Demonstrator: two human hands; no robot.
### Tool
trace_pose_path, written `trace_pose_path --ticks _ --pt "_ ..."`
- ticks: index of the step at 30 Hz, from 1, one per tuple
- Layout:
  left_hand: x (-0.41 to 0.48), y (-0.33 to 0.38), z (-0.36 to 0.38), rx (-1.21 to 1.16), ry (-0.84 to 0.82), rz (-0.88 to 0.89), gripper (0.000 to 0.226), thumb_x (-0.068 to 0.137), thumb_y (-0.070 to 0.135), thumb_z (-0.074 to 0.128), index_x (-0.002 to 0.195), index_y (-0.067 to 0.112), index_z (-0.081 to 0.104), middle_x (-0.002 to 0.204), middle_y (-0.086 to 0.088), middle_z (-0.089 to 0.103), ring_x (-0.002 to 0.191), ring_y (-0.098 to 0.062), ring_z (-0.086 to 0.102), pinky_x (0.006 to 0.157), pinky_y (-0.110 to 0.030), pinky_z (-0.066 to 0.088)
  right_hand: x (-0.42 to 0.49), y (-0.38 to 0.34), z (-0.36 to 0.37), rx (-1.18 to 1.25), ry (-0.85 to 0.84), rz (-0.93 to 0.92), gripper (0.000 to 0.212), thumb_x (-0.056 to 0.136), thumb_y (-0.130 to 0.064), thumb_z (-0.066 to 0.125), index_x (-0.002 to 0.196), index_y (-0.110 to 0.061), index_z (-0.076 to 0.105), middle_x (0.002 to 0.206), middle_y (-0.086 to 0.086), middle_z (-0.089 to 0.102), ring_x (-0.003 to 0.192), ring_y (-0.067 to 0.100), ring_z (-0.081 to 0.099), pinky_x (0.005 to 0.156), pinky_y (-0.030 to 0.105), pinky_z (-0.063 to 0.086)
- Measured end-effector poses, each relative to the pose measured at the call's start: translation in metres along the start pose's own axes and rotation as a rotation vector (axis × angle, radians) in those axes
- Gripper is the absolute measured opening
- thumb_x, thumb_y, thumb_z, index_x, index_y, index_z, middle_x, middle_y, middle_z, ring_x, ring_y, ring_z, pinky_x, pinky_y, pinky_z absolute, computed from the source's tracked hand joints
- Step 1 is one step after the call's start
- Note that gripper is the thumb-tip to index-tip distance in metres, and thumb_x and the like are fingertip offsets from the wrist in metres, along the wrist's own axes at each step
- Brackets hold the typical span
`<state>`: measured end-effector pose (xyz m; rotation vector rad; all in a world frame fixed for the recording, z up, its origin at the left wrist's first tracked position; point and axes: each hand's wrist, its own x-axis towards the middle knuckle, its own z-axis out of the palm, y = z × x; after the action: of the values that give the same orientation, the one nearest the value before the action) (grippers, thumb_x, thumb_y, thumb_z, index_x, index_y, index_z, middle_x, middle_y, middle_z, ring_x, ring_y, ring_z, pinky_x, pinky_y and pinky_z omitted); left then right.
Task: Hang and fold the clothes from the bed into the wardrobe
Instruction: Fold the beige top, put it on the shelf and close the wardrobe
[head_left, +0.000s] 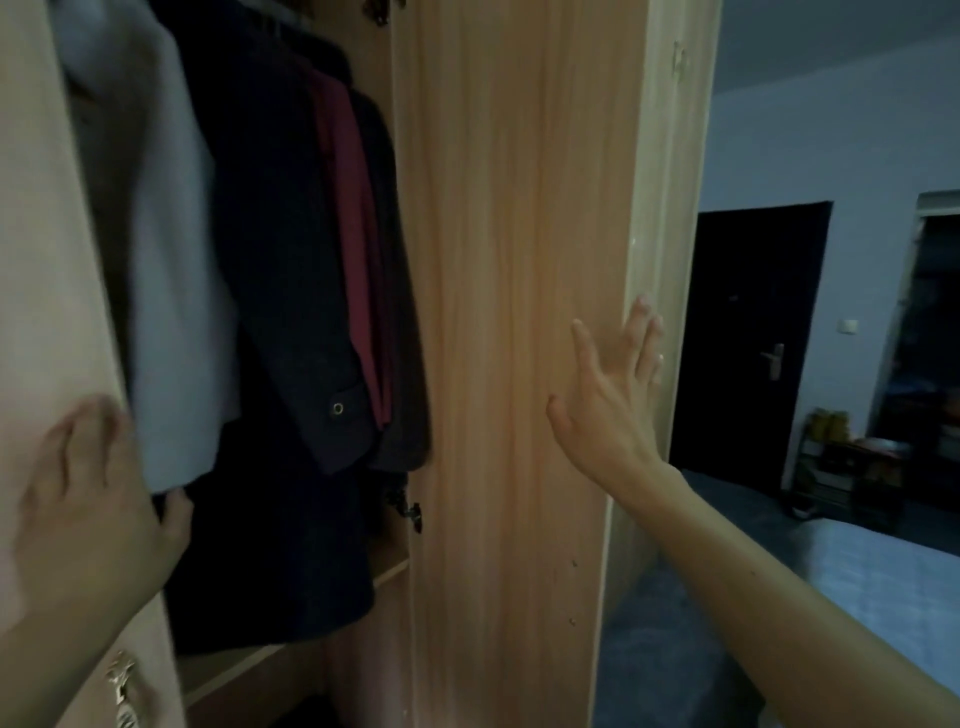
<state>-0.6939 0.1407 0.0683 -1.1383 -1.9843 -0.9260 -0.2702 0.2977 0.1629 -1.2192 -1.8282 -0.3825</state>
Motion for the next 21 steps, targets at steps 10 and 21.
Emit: trace_pose_path --ticks 10,21 --pt "-0.010 0.048 -0.057 0.156 -0.105 0.030 0.078 0.071 0.023 0.068 0.140 -0.002 0.042 0.153 -0.020 0.031 0.138 -0.042 0.030 0.096 -0.062 0.042 0.003 -0.025 0.043 0.052 -0.150 -0.004 0.076 0.090 -0.034 0.062 0.151 -0.016 0.021 0.158 0.024 -0.020 0.149 0.038 -0.006 0.121 0.052 0.006" --pt "-0.006 0.035 -0.054 0.182 -0.130 0.035 0.080 0.069 0.017 0.075 0.140 0.000 0.042 0.153 -0.017 0.030 0.139 -0.040 0.029 0.094 -0.061 0.044 0.024 -0.006 0.046 -0.001 -0.055 0.118 0.075 0.084 -0.032 0.067 0.146 -0.017 0.028 0.157 0.022 -0.027 0.146 0.042 -0.019 0.117 0.062 0.002"
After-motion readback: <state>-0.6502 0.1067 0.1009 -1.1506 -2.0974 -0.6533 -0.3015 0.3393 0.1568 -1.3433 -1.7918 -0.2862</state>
